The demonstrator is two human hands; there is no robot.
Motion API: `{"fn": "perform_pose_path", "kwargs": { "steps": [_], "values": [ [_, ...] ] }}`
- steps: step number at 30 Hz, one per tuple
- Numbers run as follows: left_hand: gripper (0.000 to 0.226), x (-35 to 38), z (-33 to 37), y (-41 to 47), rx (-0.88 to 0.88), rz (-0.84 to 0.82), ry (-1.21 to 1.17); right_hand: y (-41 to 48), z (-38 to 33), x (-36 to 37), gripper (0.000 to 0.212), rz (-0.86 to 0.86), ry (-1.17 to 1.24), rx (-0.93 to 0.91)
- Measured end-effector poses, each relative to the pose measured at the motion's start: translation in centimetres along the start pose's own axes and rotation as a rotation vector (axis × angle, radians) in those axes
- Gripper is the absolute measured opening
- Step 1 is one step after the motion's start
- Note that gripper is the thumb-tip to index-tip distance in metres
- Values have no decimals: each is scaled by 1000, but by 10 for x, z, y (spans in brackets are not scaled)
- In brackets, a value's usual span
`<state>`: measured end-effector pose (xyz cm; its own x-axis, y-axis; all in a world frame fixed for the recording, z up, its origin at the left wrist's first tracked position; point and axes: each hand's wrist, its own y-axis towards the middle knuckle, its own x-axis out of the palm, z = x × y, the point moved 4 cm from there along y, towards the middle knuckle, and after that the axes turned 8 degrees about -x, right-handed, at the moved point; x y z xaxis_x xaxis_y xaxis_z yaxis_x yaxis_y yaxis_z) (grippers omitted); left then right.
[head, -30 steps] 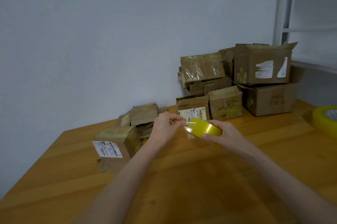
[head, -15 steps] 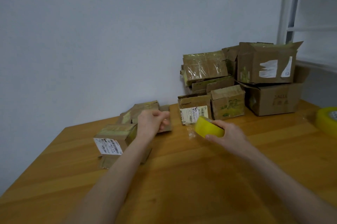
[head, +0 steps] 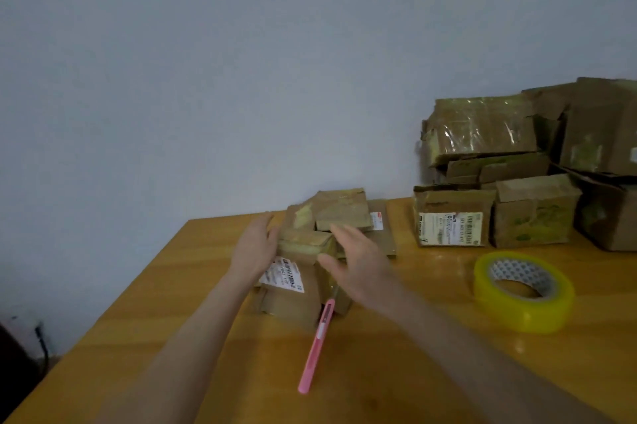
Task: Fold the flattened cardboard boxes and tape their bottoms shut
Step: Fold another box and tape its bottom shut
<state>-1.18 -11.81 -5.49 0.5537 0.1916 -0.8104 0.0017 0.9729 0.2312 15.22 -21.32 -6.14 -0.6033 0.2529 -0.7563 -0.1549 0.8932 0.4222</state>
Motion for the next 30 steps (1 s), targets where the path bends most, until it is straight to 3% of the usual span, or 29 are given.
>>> {"fn": "perform_pose_path", "kwargs": {
  "steps": [3,7,13,15,18,22,26,30],
  "values": [
    [33,13,-10,1,-21,-91,94,25,-11,54,77,-162,45,149],
    [36,17,-20,4,-54,-104,75,35,-7,80,79,-80,76,293],
    [34,33,-47,7,-317,-293,-406,47,18,71,71,5,243,551],
    [33,35,-49,2,-329,-314,-422,45,24,65,56,-5,315,573],
    [38,22,-45,-5,-300,-165,-400,48,26,51,28,58,430,519],
    [52,-27,-28,-18,-213,149,-640,53,3,15,48,205,629,373],
    [37,-61,14,-32,-91,234,-909,52,-9,-14,44,261,633,269],
    [49,-49,65,-28,-33,204,-944,39,15,-55,32,431,689,279]
  ]
}}
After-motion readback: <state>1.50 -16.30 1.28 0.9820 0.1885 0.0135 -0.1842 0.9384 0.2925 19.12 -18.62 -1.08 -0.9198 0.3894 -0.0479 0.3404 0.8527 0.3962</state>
